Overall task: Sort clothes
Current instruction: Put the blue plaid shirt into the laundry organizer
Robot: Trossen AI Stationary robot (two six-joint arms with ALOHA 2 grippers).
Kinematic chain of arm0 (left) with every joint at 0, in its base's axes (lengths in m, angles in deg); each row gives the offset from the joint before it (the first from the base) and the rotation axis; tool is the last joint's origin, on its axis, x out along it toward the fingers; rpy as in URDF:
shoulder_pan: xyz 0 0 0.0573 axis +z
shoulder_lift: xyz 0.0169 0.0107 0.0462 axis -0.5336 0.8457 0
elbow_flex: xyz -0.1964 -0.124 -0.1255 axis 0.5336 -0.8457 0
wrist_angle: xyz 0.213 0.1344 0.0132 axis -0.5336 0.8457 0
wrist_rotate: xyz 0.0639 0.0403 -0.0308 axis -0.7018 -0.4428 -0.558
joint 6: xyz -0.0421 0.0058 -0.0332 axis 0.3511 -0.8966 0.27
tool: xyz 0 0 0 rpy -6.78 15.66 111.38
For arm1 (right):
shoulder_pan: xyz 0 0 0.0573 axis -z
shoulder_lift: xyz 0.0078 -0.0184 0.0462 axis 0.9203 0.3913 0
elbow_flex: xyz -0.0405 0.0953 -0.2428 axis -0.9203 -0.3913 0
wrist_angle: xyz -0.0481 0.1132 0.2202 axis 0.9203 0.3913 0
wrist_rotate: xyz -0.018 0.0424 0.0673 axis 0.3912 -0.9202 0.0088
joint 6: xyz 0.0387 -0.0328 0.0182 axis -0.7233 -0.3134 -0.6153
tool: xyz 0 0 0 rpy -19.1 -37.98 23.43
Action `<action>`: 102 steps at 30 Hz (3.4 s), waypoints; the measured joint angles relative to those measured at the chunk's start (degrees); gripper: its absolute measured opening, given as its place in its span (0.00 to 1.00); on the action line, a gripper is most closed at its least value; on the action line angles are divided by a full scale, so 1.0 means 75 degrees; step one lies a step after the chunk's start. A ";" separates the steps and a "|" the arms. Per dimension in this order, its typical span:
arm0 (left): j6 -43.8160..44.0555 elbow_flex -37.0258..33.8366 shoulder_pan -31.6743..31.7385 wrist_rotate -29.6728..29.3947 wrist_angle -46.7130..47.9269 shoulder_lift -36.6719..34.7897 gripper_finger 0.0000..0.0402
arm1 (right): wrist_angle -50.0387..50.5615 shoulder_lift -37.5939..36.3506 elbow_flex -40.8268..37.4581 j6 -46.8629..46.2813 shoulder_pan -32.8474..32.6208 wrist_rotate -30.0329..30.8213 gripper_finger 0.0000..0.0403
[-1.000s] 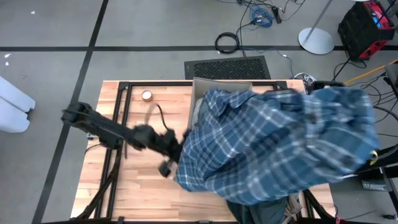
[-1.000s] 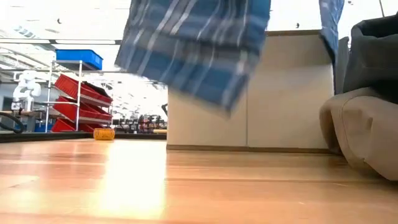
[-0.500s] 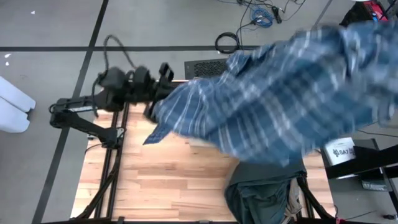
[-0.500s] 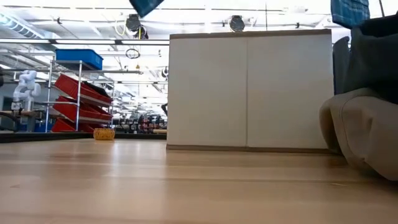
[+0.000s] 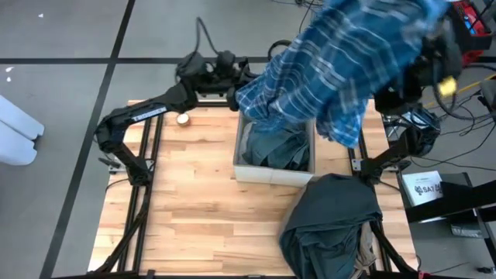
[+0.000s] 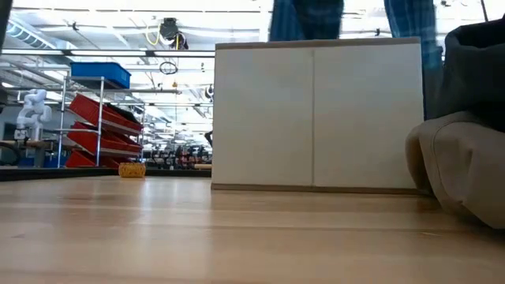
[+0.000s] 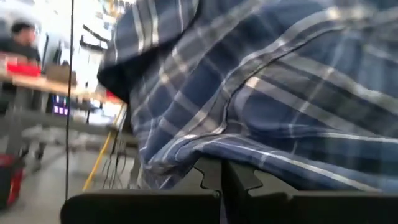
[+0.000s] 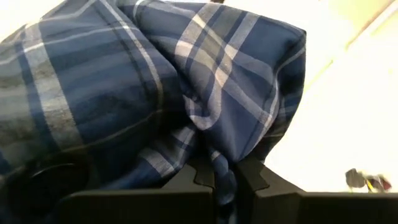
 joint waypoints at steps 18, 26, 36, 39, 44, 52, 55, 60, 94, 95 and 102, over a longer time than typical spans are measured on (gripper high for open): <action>-0.2420 -0.0779 -0.0382 -0.0561 0.3759 0.0364 0.00 | 0.0688 0.1137 0.0132 -0.2633 0.1571 -0.1368 0.01; -0.2598 -0.0828 -0.0448 -0.0748 0.4438 0.0196 0.00 | -0.0477 0.2384 0.0396 -0.4524 0.1618 -0.1577 0.01; -0.3223 -0.0828 -0.0955 -0.0791 0.4914 -0.0242 0.00 | -0.1085 0.3197 0.1836 -0.5450 0.1240 -0.2831 0.01; -0.3220 -0.0828 -0.1097 -0.0803 0.4773 -0.0276 0.00 | -0.1047 0.3179 0.2017 -0.5310 0.1073 -0.2765 0.01; -0.3220 -0.0828 -0.1255 -0.0824 0.4760 -0.0287 0.00 | -0.1126 0.3165 0.2062 -0.5194 0.0658 -0.2887 0.01; -0.3214 -0.0828 -0.1366 -0.0920 0.4747 -0.0290 0.00 | -0.0592 0.3142 0.2062 -0.4362 0.0292 -0.3348 0.01; -0.3213 -0.0828 -0.1389 -0.1026 0.4761 -0.0290 0.00 | 0.0094 0.3120 0.2062 -0.4180 0.0337 -0.3348 0.01; -0.3331 -0.0828 -0.1386 -0.1246 0.4949 -0.0290 0.00 | 0.1552 0.2860 0.2047 -0.3876 0.0765 -0.3349 0.01; -0.2790 -0.2736 -0.0832 -0.2702 0.3468 -0.0289 0.00 | 0.3417 -0.3542 -0.8143 -0.3174 0.2158 -0.1526 0.01; -0.2794 -0.2736 -0.0832 -0.2718 0.3539 -0.0284 0.00 | 0.3101 -0.3598 -0.8588 -0.3237 0.2138 -0.1554 0.01; -0.2791 -0.2719 -0.0838 -0.2433 0.4078 -0.0284 0.11 | 0.1695 -0.3729 -0.9738 -0.3332 0.2148 -0.1555 0.01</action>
